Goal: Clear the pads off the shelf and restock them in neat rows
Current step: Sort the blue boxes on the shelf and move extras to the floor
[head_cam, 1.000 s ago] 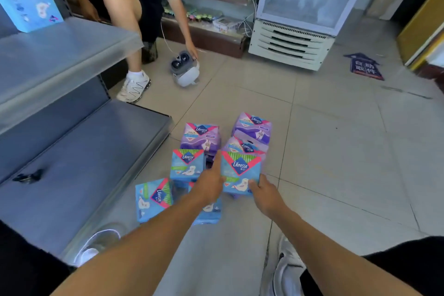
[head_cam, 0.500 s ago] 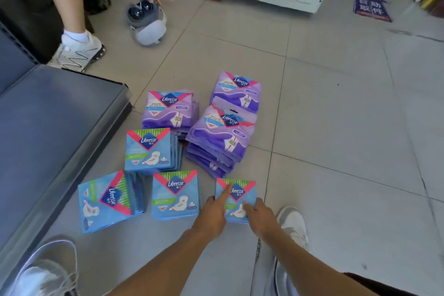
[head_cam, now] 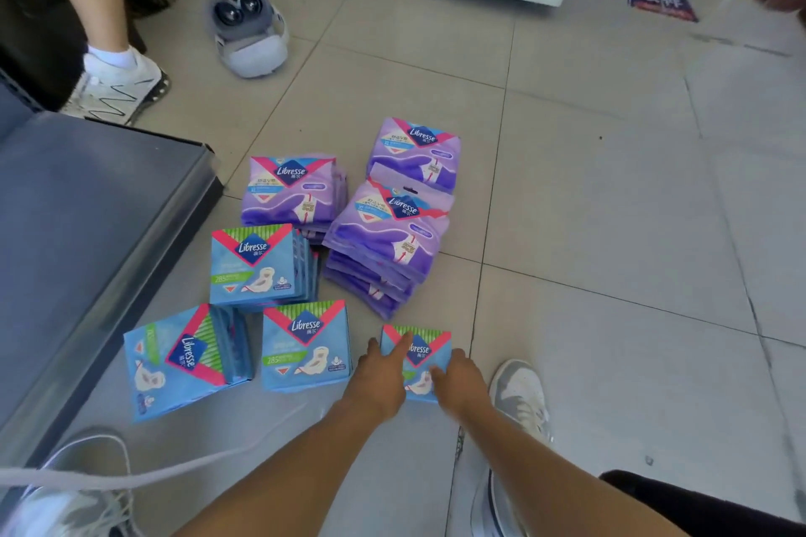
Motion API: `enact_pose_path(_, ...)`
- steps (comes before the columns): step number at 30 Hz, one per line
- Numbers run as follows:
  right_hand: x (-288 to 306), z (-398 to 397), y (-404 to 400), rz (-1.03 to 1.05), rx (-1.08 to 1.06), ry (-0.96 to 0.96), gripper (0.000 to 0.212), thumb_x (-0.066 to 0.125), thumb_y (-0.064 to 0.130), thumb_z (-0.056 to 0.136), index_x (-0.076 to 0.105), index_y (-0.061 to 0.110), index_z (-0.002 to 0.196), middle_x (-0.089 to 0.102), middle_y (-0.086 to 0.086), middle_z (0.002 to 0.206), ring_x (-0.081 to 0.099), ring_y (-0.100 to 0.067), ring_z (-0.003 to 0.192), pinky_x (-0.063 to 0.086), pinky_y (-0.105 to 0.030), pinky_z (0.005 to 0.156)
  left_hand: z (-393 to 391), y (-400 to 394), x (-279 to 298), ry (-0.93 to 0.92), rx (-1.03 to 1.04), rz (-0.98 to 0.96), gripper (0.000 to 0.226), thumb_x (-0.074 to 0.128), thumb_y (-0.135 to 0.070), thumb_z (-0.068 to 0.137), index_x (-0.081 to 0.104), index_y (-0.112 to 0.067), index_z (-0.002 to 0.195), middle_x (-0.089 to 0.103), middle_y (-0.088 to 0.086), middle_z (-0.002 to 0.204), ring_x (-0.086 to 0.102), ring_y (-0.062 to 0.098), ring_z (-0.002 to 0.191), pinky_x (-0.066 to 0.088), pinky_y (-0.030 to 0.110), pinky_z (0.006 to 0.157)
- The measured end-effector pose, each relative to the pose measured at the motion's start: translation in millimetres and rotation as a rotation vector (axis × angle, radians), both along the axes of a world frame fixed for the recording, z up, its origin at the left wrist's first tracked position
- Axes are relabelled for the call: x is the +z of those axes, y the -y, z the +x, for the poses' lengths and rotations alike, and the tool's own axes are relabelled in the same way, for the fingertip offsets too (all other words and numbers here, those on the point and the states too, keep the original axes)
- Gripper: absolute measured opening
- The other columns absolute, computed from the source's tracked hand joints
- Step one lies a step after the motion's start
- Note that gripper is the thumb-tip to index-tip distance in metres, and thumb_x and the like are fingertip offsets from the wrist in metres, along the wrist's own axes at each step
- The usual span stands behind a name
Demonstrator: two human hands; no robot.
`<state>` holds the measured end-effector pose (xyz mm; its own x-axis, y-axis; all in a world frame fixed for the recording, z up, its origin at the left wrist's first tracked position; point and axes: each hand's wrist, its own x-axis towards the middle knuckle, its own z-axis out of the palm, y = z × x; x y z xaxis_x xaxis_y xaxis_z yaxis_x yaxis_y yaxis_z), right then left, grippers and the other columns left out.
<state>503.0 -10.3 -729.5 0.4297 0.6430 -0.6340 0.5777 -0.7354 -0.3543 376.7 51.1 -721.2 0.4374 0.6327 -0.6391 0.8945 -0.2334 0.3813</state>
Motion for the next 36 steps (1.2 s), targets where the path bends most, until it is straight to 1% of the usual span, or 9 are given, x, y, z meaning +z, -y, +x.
enact_pose_path(2,20,1,-1,0.035,0.100,0.086,0.036,0.042,0.028,0.101,0.043,0.008,0.130,0.052,-0.015,0.128,0.051,-0.031,0.117,0.041,-0.033,0.094,1,0,21,-0.010,-0.028,0.059,0.071,0.054,-0.017,0.096,0.014,-0.032,0.153,0.016,0.013,0.157,0.033,0.032,0.137,0.039,0.039,0.105)
enact_pose_path(8,118,-2,-4,0.115,0.462,0.375,0.050,0.039,0.040,0.100,0.033,0.023,0.147,0.034,-0.004,0.151,0.034,-0.029,0.135,0.040,-0.039,0.102,-23,-7,115,0.047,-0.121,0.297,0.053,0.053,-0.025,0.090,0.038,-0.024,0.141,0.039,0.009,0.140,0.037,0.031,0.130,0.041,0.042,0.103)
enact_pose_path(11,173,-13,-13,0.182,0.543,0.433,0.053,0.038,0.045,0.098,0.032,0.026,0.148,0.029,-0.002,0.155,0.027,-0.027,0.140,0.037,-0.041,0.107,-50,-21,172,0.009,-0.148,0.449,0.059,0.051,-0.038,0.088,0.037,-0.025,0.143,0.037,0.011,0.146,0.033,0.035,0.132,0.036,0.042,0.107)
enact_pose_path(17,283,-70,-55,0.398,0.688,0.526,0.055,0.036,0.050,0.097,0.035,0.027,0.148,0.031,-0.003,0.156,0.027,-0.029,0.142,0.035,-0.044,0.110,-129,-55,285,-0.116,-0.028,0.638,0.066,0.052,-0.052,0.087,0.033,-0.029,0.146,0.033,0.013,0.148,0.030,0.035,0.136,0.029,0.044,0.110)
enact_pose_path(20,334,-105,-80,0.478,0.759,0.534,0.063,0.026,0.058,0.092,0.037,0.027,0.146,0.035,-0.003,0.153,0.030,-0.028,0.140,0.034,-0.043,0.111,-167,-64,338,-0.159,0.015,0.686,0.065,0.052,-0.052,0.088,0.032,-0.028,0.145,0.039,0.012,0.140,0.033,0.034,0.132,0.031,0.045,0.107)
enact_pose_path(24,393,-150,-110,0.557,0.804,0.527,0.052,0.038,0.047,0.096,0.039,0.024,0.143,0.038,-0.003,0.148,0.032,-0.029,0.135,0.035,-0.045,0.105,-217,-66,396,-0.187,0.108,0.742,0.057,0.050,-0.048,0.087,0.040,-0.025,0.139,0.042,0.013,0.139,0.036,0.035,0.129,0.033,0.048,0.106)
enact_pose_path(27,427,-187,-130,0.626,0.851,0.519,0.050,0.039,0.047,0.094,0.043,0.022,0.138,0.042,-0.005,0.146,0.036,-0.029,0.132,0.038,-0.045,0.104,-259,-69,433,-0.204,0.193,0.774,0.061,0.050,-0.046,0.087,0.036,-0.026,0.143,0.038,0.011,0.142,0.033,0.034,0.131,0.031,0.045,0.107)
enact_pose_path(32,465,-243,-168,0.718,0.888,0.433,0.049,0.038,0.048,0.095,0.044,0.025,0.138,0.045,-0.003,0.145,0.038,-0.030,0.131,0.036,-0.041,0.103,-328,-86,477,-0.251,0.341,0.804,0.056,0.046,-0.044,0.090,0.038,-0.026,0.141,0.039,0.011,0.141,0.032,0.032,0.131,0.032,0.043,0.106)
enact_pose_path(36,480,-279,-209,0.731,0.946,0.394,0.055,0.036,0.051,0.096,0.036,0.028,0.145,0.040,-0.002,0.150,0.034,-0.030,0.136,0.035,-0.044,0.104,-378,-113,498,-0.296,0.436,0.812,0.057,0.046,-0.043,0.089,0.037,-0.025,0.143,0.036,0.011,0.145,0.030,0.032,0.133,0.030,0.042,0.109)
